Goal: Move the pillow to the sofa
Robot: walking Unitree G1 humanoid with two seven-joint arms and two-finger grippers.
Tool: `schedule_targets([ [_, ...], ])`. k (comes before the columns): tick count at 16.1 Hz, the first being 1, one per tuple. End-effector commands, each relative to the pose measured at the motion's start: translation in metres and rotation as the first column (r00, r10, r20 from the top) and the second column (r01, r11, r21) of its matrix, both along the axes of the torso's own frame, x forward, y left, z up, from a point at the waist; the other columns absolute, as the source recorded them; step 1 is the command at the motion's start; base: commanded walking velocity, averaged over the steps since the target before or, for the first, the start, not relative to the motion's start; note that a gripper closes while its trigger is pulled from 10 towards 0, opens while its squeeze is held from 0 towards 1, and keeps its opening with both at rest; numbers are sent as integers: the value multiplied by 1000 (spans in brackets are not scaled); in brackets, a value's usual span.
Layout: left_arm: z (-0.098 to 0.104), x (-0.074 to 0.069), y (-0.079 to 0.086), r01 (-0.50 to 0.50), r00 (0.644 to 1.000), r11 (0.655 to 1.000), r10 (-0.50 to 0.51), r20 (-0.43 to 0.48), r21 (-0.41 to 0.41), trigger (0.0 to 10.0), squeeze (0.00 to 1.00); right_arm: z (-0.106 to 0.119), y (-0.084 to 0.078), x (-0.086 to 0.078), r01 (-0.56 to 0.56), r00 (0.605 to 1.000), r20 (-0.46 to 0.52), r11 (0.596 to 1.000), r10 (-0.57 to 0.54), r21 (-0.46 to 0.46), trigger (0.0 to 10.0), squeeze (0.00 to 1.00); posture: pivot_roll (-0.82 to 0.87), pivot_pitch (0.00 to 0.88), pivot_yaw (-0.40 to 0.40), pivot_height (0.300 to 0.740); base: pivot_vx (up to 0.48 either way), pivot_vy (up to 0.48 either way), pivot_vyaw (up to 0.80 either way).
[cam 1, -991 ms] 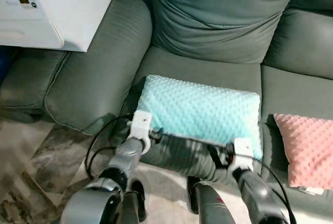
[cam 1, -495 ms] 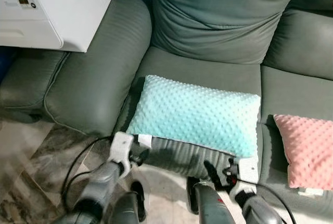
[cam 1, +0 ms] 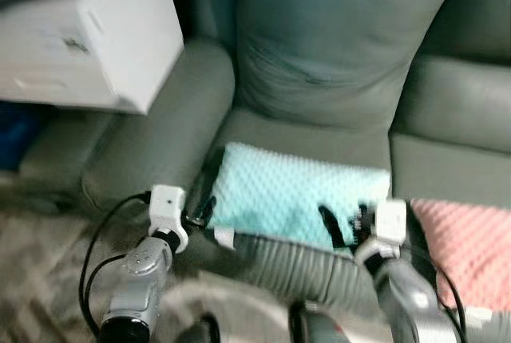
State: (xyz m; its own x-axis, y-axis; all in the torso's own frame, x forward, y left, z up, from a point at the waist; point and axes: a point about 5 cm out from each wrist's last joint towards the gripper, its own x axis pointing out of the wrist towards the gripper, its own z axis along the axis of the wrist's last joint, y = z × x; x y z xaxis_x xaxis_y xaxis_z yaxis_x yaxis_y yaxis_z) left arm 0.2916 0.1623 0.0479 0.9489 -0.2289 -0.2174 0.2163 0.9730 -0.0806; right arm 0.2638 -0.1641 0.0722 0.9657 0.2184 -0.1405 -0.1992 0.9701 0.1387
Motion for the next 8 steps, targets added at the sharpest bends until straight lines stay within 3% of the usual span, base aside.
schedule_targets([
  [1,2,0,7,-45,999,999,45,12,-3,10000,0,-8,2,1,3,999,-37,1000,-3,14,10000,0,-150,22,52,740,0,0,0],
  [4,16,14,9,-118,991,993,119,54,-14,10000,0,1,9,24,-23,1000,-12,1000,23,13,10000,0,-127,0,30,740,0,0,0],
  [8,20,22,12,-166,984,986,164,70,22,10000,0,2,15,35,-26,1000,2,1000,26,15,10000,0,-113,0,32,740,0,0,0],
])
